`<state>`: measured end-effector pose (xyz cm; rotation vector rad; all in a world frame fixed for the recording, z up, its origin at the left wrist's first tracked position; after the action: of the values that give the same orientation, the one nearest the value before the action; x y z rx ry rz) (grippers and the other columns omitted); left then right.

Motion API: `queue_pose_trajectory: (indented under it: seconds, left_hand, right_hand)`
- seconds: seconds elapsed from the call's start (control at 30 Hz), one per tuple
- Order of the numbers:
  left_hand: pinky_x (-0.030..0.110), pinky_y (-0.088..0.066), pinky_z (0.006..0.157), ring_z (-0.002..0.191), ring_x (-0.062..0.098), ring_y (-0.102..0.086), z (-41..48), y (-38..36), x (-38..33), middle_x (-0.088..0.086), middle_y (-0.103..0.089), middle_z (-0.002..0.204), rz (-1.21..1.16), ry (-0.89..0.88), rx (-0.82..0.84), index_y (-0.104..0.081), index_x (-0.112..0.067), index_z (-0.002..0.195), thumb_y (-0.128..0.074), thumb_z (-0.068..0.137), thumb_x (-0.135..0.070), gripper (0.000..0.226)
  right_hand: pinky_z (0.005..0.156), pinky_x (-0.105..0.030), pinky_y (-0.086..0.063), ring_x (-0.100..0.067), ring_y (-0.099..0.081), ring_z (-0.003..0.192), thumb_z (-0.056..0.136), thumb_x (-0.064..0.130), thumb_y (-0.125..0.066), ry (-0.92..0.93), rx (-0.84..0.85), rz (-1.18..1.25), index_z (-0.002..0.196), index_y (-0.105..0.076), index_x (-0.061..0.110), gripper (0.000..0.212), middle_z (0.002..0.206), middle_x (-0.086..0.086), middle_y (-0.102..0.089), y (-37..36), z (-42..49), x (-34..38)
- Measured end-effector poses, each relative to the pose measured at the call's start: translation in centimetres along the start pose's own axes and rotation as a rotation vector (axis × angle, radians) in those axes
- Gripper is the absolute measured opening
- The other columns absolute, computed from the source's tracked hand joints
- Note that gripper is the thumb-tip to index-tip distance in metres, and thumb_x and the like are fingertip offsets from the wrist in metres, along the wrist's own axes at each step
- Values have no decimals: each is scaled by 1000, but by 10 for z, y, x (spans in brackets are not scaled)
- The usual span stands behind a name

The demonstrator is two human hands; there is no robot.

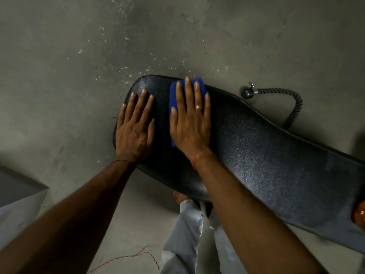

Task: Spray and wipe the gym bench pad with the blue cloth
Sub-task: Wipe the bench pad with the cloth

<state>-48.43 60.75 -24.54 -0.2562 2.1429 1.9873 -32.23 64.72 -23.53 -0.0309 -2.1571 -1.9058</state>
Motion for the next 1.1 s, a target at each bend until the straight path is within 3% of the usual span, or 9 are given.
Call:
queue_pose_trajectory:
  seconds: [0.07,0.17,0.33,0.43,0.6,0.73,0.87,1.0,1.1]
  left_hand:
    - [48,-10,129,159,24,-6,0,1,1,3,-12,171,4,0,6,-18,-20,162,-26,104,-40,62]
    - [52,-11,128,159,24,-4,2,5,-2,4,-10,171,17,10,41,-16,-21,163,-26,102,-42,65]
    - [57,-7,127,158,30,-5,2,7,-18,8,-9,171,98,103,78,-21,-18,161,-43,100,-41,69]
    - [56,-6,128,159,27,-7,14,2,-56,8,-13,170,-14,218,47,-29,-15,158,-44,95,-34,67]
    - [54,-3,128,159,24,-1,16,-19,-91,3,-5,172,80,100,58,-15,-26,163,-34,99,-38,67]
    - [56,0,127,159,23,5,17,-19,-89,2,0,172,77,86,79,-10,-23,163,-26,106,-48,65]
    - [58,-1,127,159,23,4,15,-19,-90,1,1,172,94,15,113,-10,-22,163,-24,105,-52,68]
    - [58,-3,127,159,23,1,16,-21,-91,0,-2,172,102,26,102,-12,-23,163,-26,105,-51,66]
    - [57,-3,127,159,22,1,16,-22,-91,0,-2,172,107,33,92,-12,-24,163,-27,105,-50,66]
  right_hand:
    - [130,-54,-11,-31,-4,164,111,39,-19,-37,-13,12,168,-8,14,64,177,-11,-5,0,10,1]
    - [131,-53,-9,-29,3,164,112,39,-20,-53,10,50,168,-2,13,64,177,-11,3,0,-52,1]
    - [128,-53,-24,-28,-10,163,107,40,-43,21,82,-22,168,-11,16,73,177,-6,-4,-4,-178,-24]
    - [129,-53,-22,-27,-9,163,111,38,-31,-21,42,-22,168,-11,18,64,177,-5,-7,5,-118,-45]
    - [131,-53,-14,-30,-10,163,111,38,-21,-183,-46,20,168,-13,13,62,176,-10,-12,13,6,-73]
    - [132,-53,-9,-29,1,164,113,37,-24,-193,1,-6,168,-3,13,64,177,-11,2,8,-79,-63]
    - [132,-52,-12,-29,-2,163,108,40,-35,-109,92,-94,168,-5,15,72,177,-8,4,-2,-184,-60]
    - [132,-50,-9,-27,-2,164,111,37,-26,-114,51,-67,169,-6,19,64,177,-6,0,12,-102,-90]
    - [132,-51,-11,-29,-10,163,112,36,-20,-244,-28,1,168,-14,14,61,176,-11,-12,20,-19,-115]
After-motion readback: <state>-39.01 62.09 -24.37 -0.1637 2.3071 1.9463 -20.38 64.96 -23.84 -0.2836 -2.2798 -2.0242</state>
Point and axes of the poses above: each hand's wrist, its own z-axis towards the middle knuckle, its own y-axis out of the back of the hand, x = y × z, the point moved 2 cm from there along z, towards the middle knuckle
